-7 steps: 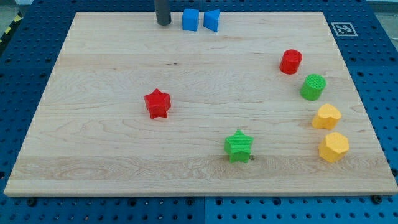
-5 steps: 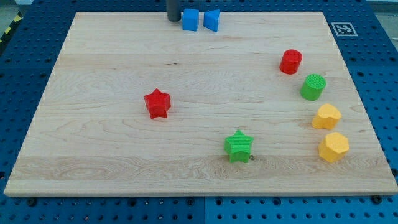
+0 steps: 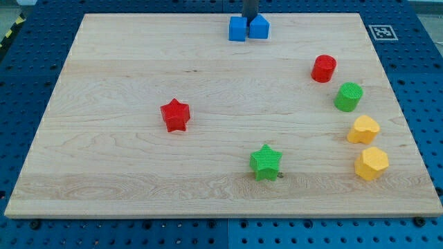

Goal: Put the blue triangle vertically above the red circle

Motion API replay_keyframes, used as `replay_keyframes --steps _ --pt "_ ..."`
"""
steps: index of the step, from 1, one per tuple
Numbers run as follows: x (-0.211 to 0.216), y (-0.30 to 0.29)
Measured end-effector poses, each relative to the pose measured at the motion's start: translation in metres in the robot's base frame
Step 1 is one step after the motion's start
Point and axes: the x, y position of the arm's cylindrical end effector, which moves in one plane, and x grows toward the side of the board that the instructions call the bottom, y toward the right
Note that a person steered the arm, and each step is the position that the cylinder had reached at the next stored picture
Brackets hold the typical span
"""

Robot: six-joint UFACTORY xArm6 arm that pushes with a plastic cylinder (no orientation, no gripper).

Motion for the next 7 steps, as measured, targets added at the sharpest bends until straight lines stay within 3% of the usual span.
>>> replay_keyframes --steps 2,4,7 --pt "0.022 0.036" --pt "0.064 0.034" --pt "0.091 0.017"
